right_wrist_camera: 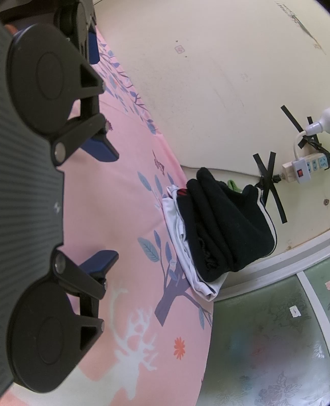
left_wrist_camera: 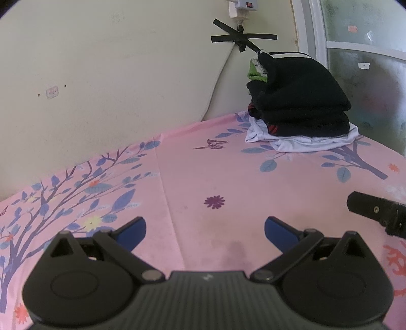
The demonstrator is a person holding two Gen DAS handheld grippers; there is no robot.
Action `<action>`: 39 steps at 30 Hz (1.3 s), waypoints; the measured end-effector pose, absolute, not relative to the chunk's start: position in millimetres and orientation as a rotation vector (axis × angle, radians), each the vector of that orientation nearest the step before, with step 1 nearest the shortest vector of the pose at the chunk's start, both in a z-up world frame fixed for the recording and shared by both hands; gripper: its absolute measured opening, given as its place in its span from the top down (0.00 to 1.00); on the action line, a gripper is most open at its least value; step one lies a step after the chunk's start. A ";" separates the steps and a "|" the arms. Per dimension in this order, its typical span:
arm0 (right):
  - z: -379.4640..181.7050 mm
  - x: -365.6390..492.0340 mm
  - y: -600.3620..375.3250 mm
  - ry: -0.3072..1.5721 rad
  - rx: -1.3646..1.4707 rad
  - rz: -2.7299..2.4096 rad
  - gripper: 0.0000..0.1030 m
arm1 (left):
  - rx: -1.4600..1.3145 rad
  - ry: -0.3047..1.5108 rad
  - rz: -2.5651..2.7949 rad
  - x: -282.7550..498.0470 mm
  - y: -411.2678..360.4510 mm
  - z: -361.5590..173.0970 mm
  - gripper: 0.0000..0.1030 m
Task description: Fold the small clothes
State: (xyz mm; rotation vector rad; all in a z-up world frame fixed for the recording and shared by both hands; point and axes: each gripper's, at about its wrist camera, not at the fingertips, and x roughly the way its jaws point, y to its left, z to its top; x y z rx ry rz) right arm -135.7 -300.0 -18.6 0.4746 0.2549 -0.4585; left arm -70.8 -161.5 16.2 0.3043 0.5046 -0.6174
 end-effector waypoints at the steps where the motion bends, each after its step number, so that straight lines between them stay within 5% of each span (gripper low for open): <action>1: -18.7 -135.7 -300.0 0.255 0.475 -0.458 0.32 | 0.305 0.504 -0.617 -70.9 -161.6 16.2 0.00; 39: -19.1 -135.9 -299.8 0.255 0.474 -0.458 0.32 | 0.313 0.496 -0.615 -71.6 -161.2 17.4 0.00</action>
